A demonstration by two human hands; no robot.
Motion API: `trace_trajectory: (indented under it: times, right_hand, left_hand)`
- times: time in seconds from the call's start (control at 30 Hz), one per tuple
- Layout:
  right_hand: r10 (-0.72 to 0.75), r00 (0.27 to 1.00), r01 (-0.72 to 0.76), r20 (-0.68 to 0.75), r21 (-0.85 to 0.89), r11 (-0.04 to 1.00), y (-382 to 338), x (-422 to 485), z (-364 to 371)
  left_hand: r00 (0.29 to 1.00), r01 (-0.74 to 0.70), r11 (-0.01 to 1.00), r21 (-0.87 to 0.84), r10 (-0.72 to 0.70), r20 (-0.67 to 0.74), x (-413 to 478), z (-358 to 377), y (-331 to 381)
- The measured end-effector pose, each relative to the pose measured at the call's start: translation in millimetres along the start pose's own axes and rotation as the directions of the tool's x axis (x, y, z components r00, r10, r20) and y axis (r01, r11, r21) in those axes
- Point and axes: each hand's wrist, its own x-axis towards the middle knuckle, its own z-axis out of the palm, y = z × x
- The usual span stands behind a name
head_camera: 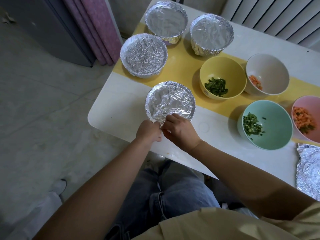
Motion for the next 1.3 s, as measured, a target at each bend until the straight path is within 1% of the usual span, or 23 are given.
trace_trajectory:
  times: [0.07,0.17,0.23,0.3,0.4,0.47,0.53,0.63,0.7,0.73,0.8,0.87,0.93,0.97,1.03,1.13,1.2,1.3]
  right_hand:
    - [0.019,1.0,-0.019,-0.008,0.008,1.0,-1,2,0]
    - [0.032,0.999,-0.032,-0.003,0.043,0.999,-3,5,0]
    - [0.016,1.0,-0.016,-0.001,0.066,0.998,-2,4,-4]
    - [-0.019,0.999,0.017,0.033,0.08,0.997,5,-2,-11]
    - [-0.026,0.996,0.023,0.089,0.036,0.999,14,-13,-15]
    - [-0.007,0.997,0.005,0.076,0.022,1.0,15,-15,-13]
    - [0.002,0.999,-0.003,0.035,0.039,0.999,12,-11,-11]
    - [-0.021,1.0,0.02,0.016,0.044,0.999,11,-4,-8]
    - [-0.043,0.999,0.041,0.032,0.039,0.998,11,-3,-5]
    - [-0.041,0.999,0.039,0.032,0.041,0.998,11,-2,-4]
    - [-0.026,0.999,0.025,0.029,0.044,0.999,10,0,-2]
    - [-0.021,0.999,0.019,0.031,0.051,0.998,8,1,-1]
    - [-0.021,0.999,0.018,0.037,0.064,0.998,5,2,1]
    - [-0.016,0.999,0.013,0.039,0.07,0.997,3,2,2]
    - [0.008,0.999,-0.01,0.035,0.077,0.997,2,2,3]
    - [0.029,0.999,-0.031,0.036,0.078,0.996,2,4,4]
    - [0.03,0.999,-0.032,0.033,0.08,0.996,1,4,3]
    - [0.031,0.999,-0.034,0.031,0.081,0.996,-2,3,3]
  left_hand:
    - [0.999,-0.034,0.999,-0.011,0.034,-0.029,1,0,0]
    - [0.995,-0.08,0.996,0.041,0.082,-0.056,-1,-5,0]
    - [0.995,-0.092,0.994,0.055,0.094,-0.036,-1,-9,3]
    - [0.995,-0.095,0.993,0.075,0.096,-0.011,1,-15,8]
    - [0.997,-0.068,0.989,0.135,0.063,0.041,-1,-23,16]
    - [0.997,-0.064,0.978,0.2,0.052,0.062,-5,-26,20]
    - [0.995,-0.078,0.97,0.229,0.063,0.07,-7,-26,20]
    - [0.996,-0.089,0.977,0.196,0.087,0.017,-3,-26,15]
    - [0.998,-0.052,0.98,0.195,0.058,-0.025,-3,-24,12]
    - [0.999,-0.011,0.977,0.214,0.018,-0.03,-6,-23,11]
    - [0.998,0.063,0.97,0.236,-0.066,0.002,-14,-18,9]
    - [0.993,0.096,0.981,0.17,-0.106,0.048,-16,-10,8]
    - [0.993,0.091,0.995,0.037,-0.094,0.067,-15,-5,9]
    - [0.996,0.076,0.997,0.011,-0.076,0.046,-11,-4,10]
    - [0.999,0.045,0.999,0.022,-0.045,0.004,-5,-3,10]
    - [0.999,0.031,0.997,0.073,-0.032,0.011,-7,-6,11]
    - [0.999,0.047,0.991,0.123,-0.05,0.021,-12,-7,11]
    - [0.999,0.022,0.996,0.082,-0.024,0.023,-9,-6,8]
